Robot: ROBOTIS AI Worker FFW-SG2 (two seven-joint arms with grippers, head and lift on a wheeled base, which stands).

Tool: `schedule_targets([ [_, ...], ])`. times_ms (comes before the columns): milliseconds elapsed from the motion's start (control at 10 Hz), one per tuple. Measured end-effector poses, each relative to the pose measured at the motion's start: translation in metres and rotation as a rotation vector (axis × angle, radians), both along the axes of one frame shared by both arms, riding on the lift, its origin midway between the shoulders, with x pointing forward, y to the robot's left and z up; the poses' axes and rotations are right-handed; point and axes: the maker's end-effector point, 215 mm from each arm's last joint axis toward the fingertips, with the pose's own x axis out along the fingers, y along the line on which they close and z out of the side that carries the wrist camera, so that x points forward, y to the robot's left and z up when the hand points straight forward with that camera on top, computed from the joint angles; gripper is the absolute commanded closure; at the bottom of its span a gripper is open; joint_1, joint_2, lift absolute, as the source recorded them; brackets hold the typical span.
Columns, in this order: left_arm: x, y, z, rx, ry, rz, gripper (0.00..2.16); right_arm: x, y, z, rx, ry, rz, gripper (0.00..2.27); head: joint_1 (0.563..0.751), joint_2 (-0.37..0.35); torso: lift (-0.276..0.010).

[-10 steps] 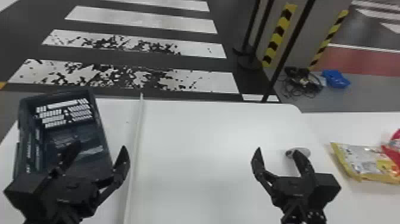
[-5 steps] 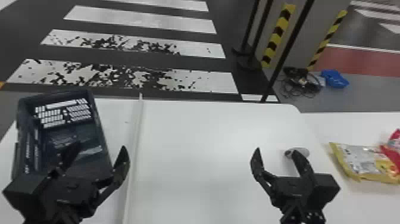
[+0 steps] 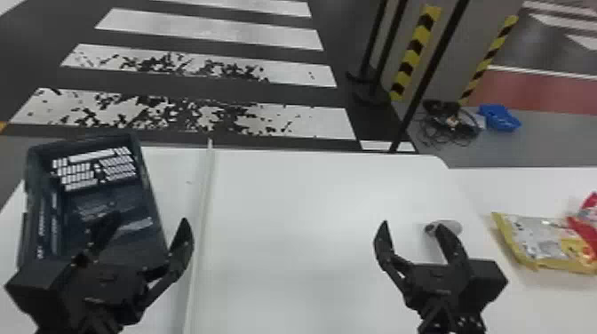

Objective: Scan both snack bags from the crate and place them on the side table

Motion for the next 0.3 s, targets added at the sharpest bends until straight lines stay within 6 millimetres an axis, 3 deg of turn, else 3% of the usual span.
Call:
schedule_targets([
  [300, -0.0003, -0.0013, 0.0001, -0.001, 0.0, -0.002, 0.08, -0.0008, 0.0, -0.0009, 0.001, 0.002, 0.0, 0.08, 0.695, -0.191, -0.095],
])
